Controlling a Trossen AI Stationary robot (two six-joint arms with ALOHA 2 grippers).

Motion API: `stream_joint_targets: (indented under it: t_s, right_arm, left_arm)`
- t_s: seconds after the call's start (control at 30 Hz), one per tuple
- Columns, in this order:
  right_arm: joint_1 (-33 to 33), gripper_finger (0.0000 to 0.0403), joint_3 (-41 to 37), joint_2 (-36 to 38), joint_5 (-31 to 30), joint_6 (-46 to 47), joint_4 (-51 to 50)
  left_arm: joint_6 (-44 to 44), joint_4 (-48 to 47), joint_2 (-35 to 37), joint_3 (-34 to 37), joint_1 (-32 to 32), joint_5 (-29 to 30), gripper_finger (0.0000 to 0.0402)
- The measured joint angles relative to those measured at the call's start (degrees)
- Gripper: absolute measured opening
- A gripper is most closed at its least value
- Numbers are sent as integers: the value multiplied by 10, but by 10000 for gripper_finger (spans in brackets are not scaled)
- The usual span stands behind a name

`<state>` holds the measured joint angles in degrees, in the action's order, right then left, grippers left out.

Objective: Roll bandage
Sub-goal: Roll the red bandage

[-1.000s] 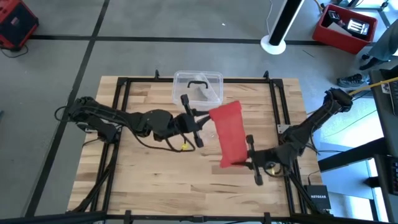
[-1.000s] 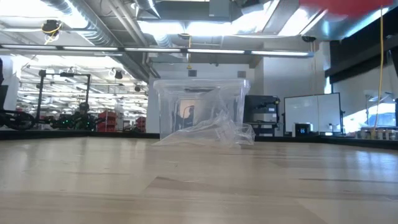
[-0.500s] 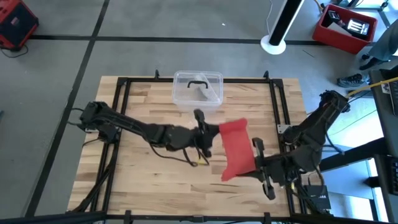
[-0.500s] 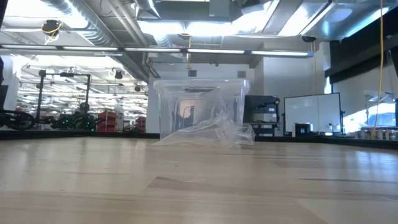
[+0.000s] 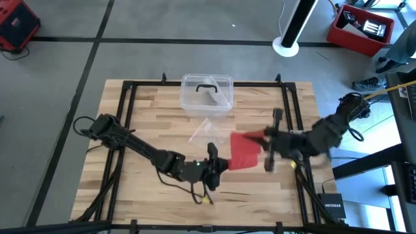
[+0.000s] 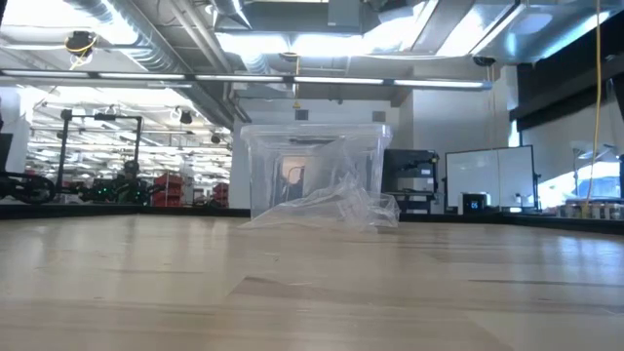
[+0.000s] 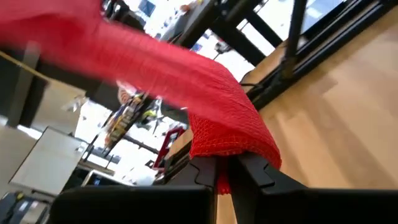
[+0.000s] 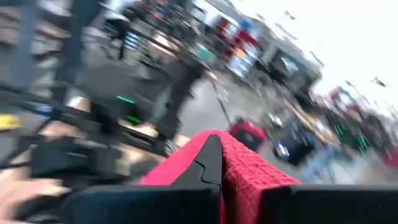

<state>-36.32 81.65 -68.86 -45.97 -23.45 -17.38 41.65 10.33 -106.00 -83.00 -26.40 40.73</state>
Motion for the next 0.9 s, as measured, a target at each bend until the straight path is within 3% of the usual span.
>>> stream_joint_targets:
  t_s: [0.07,0.2,0.43,0.6,0.77,0.9]
  right_arm:
    - [37,10,0,5,18,36,-28]
    - [116,8,-2,4,112,111,-96]
    - [231,5,-144,7,233,232,-19]
    - [248,3,-270,5,292,322,93]
    - [248,22,-337,4,284,432,104]
    - [248,64,-361,4,297,489,101]
  left_arm:
    - [-7,2,0,0,-16,1,13]
    - [12,24,0,0,-45,1,13]
    - [38,47,-1,1,-72,12,13]
    - [3,2,-1,1,-71,19,13]
    - [-59,-33,-2,2,-64,17,13]
    - [-164,-75,-2,2,-48,13,13]
